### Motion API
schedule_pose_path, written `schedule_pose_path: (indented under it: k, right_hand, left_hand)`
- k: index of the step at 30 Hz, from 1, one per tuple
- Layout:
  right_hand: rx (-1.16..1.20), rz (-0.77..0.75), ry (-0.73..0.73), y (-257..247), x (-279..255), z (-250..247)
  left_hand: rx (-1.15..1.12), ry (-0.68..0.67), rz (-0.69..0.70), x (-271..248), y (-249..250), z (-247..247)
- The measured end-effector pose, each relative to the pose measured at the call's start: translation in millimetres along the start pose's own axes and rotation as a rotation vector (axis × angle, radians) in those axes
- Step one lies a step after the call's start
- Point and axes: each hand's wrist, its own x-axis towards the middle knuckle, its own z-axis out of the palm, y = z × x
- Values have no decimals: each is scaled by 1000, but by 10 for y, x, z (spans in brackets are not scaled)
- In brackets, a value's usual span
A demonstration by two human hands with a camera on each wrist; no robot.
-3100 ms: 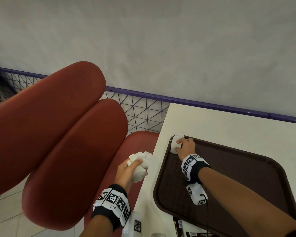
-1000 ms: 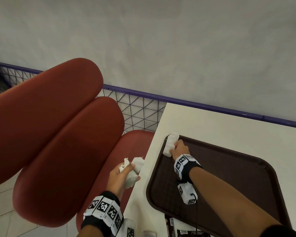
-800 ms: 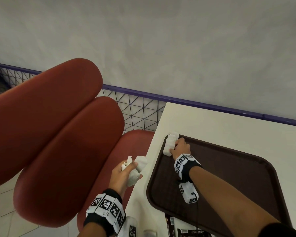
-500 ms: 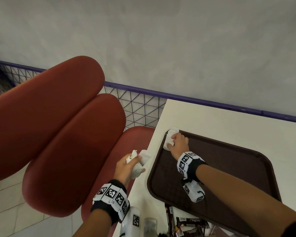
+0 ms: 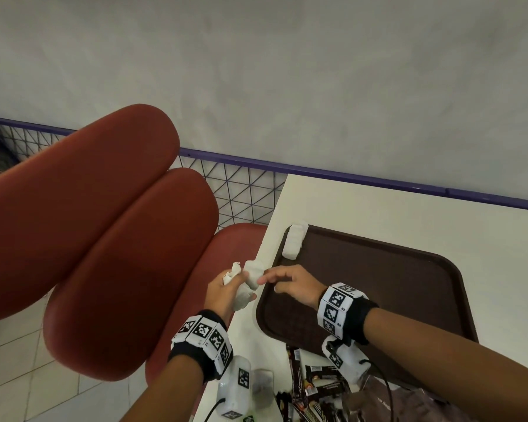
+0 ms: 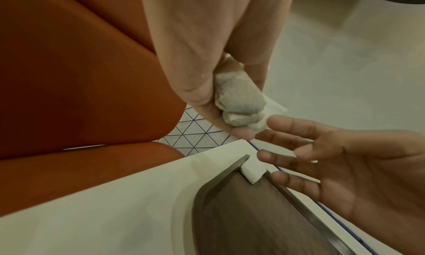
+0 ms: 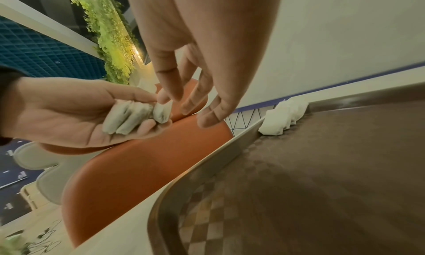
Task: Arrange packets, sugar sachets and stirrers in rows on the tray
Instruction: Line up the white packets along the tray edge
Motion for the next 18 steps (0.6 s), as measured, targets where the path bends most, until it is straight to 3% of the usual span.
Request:
schedule_pose_path:
  k: [6, 13, 18]
  right_hand:
    - [53, 32, 135, 25, -26, -119]
    - [-89, 144, 561, 254, 170, -393]
    - [-154, 252, 622, 410, 349, -454]
  left_hand:
    - [3, -34, -44, 35, -5, 114]
    - [-66, -35, -89, 41, 17, 53]
    - [-101, -49, -108, 60, 10, -9]
